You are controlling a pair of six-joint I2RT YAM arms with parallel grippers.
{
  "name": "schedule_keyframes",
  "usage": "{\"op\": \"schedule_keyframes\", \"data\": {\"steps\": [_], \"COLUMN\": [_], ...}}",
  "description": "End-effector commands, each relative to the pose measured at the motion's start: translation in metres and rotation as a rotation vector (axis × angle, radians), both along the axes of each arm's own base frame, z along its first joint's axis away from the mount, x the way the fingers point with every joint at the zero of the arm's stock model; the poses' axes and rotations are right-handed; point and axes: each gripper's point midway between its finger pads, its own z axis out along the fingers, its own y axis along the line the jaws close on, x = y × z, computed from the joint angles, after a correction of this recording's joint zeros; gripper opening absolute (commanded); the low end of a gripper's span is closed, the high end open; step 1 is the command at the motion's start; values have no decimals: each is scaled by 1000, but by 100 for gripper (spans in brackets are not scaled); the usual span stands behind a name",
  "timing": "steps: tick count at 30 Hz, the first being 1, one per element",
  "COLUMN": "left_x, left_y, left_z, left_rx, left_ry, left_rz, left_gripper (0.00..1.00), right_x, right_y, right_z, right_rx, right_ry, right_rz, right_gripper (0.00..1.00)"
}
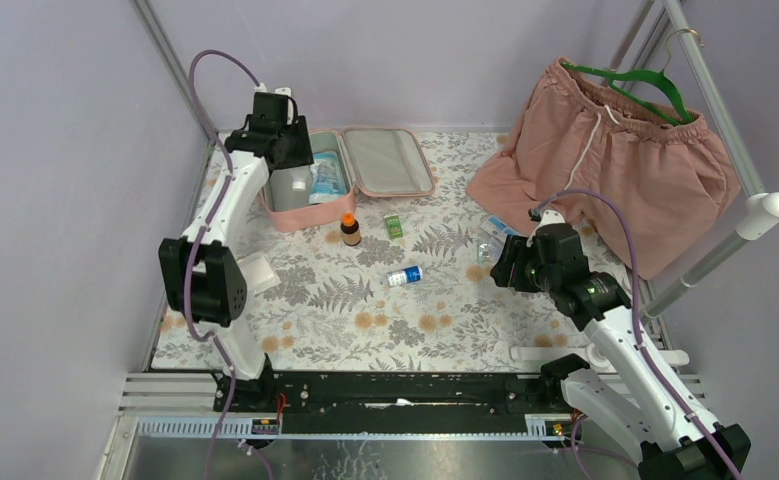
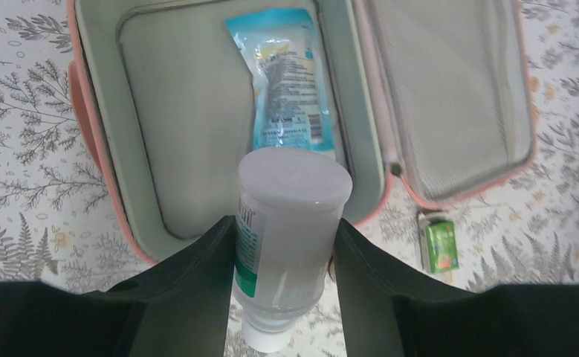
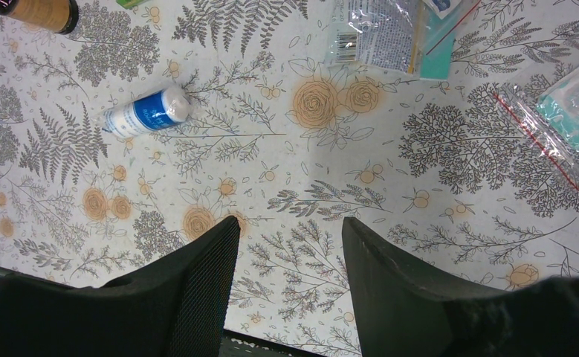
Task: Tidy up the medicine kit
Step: Place the pill bottle in the medicine box.
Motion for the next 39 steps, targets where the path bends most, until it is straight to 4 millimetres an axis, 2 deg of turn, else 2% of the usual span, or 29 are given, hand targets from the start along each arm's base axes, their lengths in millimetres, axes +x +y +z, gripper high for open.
{"op": "schedule_keyframes", "data": {"steps": [1, 5, 8, 11, 13, 17, 22, 27, 32, 39], "left_x": [31, 54, 69, 81, 88, 90, 81, 72, 71, 68], "left_y": [21, 51, 61, 81, 85, 87, 92, 98, 99, 97], "left_z": [-21, -50, -67, -83, -95, -117, -140, -152, -153, -150], "left_rx": [35, 32, 29, 50, 58, 63, 84, 117, 114, 111], "left_ry": [20, 58, 64, 81, 98, 149, 204, 240, 246, 248], "left_rz": [50, 127, 153, 191, 194, 192, 217, 238, 244, 243], "left_gripper": [50, 50, 49, 49, 49, 49, 49, 51, 59, 64], "right_x": [1, 1, 1, 1, 1, 2, 2, 2, 2, 2], "right_y": [3, 3, 3, 3, 3, 2, 3, 3, 3, 3], "right_z": [3, 2, 1, 0, 0, -2, -3, -4, -3, -2], "right_rx": [10, 7, 4, 2, 1, -4, -6, -6, -4, -4], "right_ry": [-14, -10, -6, -3, -1, 3, 7, 10, 8, 3], "right_rz": [19, 17, 17, 17, 17, 14, 17, 21, 20, 19], "right_gripper": [61, 61, 61, 61, 61, 61, 61, 61, 61, 61]}}
